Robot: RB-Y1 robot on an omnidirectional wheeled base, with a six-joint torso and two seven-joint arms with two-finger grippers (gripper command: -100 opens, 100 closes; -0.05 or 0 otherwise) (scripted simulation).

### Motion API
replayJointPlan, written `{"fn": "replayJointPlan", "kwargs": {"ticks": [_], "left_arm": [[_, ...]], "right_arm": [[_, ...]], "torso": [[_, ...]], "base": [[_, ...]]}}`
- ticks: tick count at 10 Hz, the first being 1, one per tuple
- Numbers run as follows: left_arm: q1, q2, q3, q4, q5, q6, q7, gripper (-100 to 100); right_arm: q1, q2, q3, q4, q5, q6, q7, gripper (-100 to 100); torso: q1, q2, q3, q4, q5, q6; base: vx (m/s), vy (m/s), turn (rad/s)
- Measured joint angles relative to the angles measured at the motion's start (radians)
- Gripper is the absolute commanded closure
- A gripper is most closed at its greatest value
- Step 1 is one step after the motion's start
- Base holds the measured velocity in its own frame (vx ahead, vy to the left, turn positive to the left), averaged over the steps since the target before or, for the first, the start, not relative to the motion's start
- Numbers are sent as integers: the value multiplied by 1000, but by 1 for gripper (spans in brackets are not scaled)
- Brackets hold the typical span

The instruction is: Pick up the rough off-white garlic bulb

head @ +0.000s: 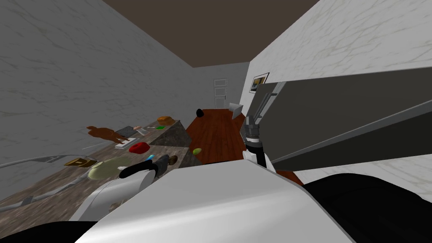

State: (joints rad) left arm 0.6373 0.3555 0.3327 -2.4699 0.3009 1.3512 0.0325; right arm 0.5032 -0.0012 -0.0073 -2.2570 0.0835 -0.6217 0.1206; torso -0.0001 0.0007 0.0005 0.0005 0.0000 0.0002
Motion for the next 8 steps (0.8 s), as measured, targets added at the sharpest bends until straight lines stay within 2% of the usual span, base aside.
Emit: {"fn": "replayJointPlan", "kwargs": {"ticks": [1, 7, 8], "left_arm": [[0, 0, 0, 0, 0, 0, 0, 100], [79, -17, -4, -118, 31, 17, -33, 100], [80, -17, -4, -120, 32, 17, -34, 0]], "right_arm": [[0, 0, 0, 0, 0, 0, 0, 0], [0, 0, 0, 0, 0, 0, 0, 0], [0, 0, 0, 0, 0, 0, 0, 0]], "torso": [[0, 0, 0, 0, 0, 0], [0, -3, -2, 0, 0, 0], [0, -2, -1, 0, 0, 0]], "base": [[42, 7, 127], [48, 8, 94], [0, 0, 0]]}}
